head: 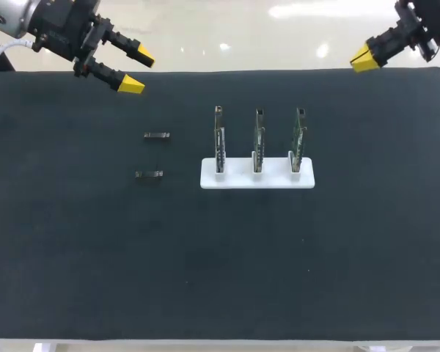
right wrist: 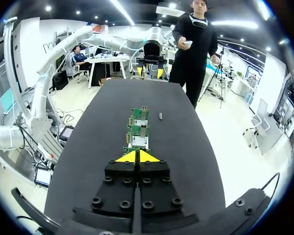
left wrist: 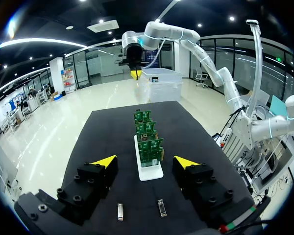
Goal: Pick up the optical module with the left hand, and insert it into the network port with the right hand.
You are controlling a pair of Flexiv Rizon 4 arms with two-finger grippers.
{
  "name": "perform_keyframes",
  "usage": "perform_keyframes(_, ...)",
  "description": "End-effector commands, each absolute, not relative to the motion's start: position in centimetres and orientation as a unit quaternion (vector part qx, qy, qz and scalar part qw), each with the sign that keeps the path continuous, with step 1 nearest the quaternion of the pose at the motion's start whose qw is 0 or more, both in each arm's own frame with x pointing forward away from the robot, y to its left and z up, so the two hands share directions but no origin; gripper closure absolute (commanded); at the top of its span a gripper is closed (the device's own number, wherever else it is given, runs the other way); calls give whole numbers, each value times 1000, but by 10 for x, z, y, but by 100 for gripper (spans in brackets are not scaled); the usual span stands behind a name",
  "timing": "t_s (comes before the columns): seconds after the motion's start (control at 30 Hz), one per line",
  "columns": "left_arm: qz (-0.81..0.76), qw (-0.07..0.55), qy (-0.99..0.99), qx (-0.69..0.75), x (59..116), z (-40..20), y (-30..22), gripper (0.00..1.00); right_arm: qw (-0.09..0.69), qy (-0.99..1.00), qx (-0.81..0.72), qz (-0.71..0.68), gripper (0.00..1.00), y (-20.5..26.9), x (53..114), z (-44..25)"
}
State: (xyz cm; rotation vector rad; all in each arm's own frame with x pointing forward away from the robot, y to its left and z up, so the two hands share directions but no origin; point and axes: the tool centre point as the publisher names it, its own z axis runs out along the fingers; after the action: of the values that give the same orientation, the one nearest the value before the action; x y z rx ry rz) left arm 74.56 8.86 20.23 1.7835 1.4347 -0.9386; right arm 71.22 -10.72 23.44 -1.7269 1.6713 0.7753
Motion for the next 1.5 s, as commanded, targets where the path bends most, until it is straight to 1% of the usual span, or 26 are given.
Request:
perform_keyframes(0.03, -358, 326, 548, 682, 747, 203, 88, 0, 298, 627, -654, 300, 0, -108, 718, 234)
perform_keyframes(1.0, -358, 326, 548, 682, 747, 203, 88, 0, 298, 627, -654, 300, 0, -108, 718, 234)
perform_keyframes(1.13, -289, 257, 592, 707, 755, 188, 100, 0, 298, 627, -654, 300, 0, -108, 718, 234)
perform_keyframes(1.17, -260, 231, 607, 714, 758, 183, 102, 0, 298, 627, -654, 300, 0, -108, 718, 234)
perform_keyframes(1.27, -220, 188, 625, 725, 765, 170, 110, 0, 298, 627, -654, 300, 0, -108, 718, 234)
perform_keyframes(1.43, -174, 136, 627, 747, 770, 149, 124, 0, 298, 627, -654, 300, 0, -108, 718, 234)
perform_keyframes(1.5, -153, 102, 628, 757, 770, 139, 130, 0, 298, 627, -654, 300, 0, -108, 718, 234)
